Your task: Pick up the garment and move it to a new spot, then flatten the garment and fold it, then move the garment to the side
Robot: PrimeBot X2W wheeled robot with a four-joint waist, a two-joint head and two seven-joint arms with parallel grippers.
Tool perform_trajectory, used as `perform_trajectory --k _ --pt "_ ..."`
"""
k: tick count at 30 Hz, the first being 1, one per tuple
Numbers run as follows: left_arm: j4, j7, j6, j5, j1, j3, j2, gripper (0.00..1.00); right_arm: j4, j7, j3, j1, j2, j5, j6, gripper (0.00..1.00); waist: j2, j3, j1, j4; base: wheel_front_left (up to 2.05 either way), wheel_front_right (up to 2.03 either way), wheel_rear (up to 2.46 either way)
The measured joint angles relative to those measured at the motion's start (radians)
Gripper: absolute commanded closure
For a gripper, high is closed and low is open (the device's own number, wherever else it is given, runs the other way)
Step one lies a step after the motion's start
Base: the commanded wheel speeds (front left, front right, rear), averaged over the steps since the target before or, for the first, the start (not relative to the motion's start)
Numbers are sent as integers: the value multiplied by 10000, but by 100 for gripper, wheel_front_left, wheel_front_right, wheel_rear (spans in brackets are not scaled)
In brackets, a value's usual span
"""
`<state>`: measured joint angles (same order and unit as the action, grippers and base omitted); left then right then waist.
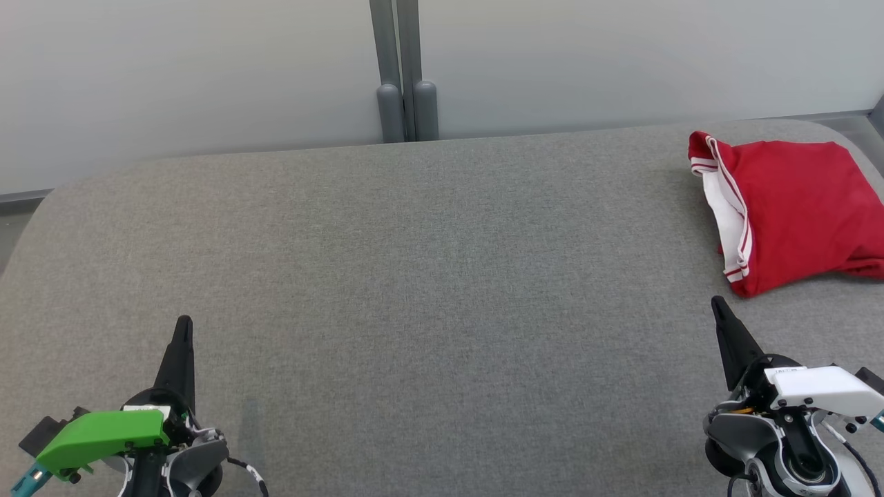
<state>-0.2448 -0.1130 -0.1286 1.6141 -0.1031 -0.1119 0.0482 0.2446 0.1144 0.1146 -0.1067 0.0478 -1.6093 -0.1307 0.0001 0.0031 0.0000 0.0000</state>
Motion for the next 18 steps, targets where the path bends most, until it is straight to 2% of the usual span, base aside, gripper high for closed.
perform_trajectory --k 18 --pt "0 0 0 0 0 -8 0 100 0 0 0 -1 0 0 0 100 0 0 0 0 0 0 0"
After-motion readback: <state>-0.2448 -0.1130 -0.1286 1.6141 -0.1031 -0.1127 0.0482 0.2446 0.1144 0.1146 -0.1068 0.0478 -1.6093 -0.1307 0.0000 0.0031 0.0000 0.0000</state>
